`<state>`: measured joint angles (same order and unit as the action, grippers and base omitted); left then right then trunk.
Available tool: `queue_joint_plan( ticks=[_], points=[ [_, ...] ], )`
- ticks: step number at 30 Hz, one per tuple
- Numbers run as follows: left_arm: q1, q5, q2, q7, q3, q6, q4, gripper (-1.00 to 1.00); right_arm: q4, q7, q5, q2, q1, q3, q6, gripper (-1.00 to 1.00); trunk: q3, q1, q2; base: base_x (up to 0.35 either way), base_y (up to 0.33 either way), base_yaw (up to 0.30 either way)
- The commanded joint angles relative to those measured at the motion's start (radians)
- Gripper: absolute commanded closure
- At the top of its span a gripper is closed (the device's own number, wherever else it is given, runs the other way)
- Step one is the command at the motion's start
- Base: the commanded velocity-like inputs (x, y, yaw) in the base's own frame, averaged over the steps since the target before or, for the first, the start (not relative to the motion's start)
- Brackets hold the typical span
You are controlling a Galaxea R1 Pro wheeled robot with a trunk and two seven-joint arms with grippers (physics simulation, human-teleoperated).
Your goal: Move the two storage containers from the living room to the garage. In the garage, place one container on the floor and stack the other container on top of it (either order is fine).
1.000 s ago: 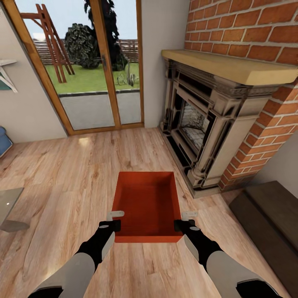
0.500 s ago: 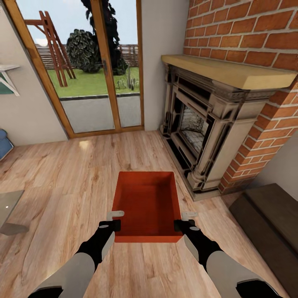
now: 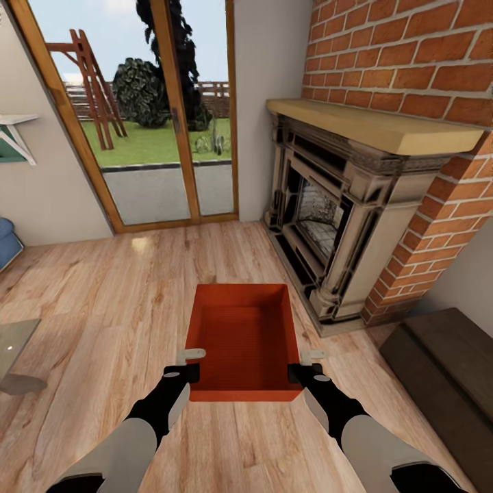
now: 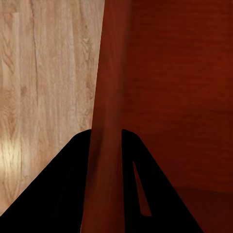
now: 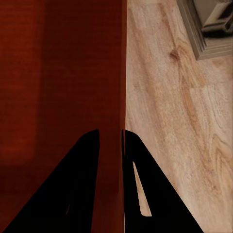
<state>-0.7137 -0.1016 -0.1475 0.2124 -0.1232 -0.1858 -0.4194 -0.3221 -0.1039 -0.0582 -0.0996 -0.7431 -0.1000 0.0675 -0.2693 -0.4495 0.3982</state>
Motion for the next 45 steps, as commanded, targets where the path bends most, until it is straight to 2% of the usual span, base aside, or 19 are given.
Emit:
queue_joint_plan(
  ticks=[1,45],
  points=[
    [-0.001,-0.012,-0.009,-0.001,-0.014,-0.006,-0.03,1.0,0.001,0.0,-0.025,-0.002,0.001,-0.018,0.006,1.0,0.0,-0.001,0.002,0.0,0.0,0.0],
    [-0.001,-0.012,-0.007,0.001,-0.015,-0.006,-0.03,1.0,0.001,0.0,-0.024,-0.002,0.001,-0.018,0.006,1.0,0.069,-0.001,0.002,0.0,0.0,0.0]
  ],
)
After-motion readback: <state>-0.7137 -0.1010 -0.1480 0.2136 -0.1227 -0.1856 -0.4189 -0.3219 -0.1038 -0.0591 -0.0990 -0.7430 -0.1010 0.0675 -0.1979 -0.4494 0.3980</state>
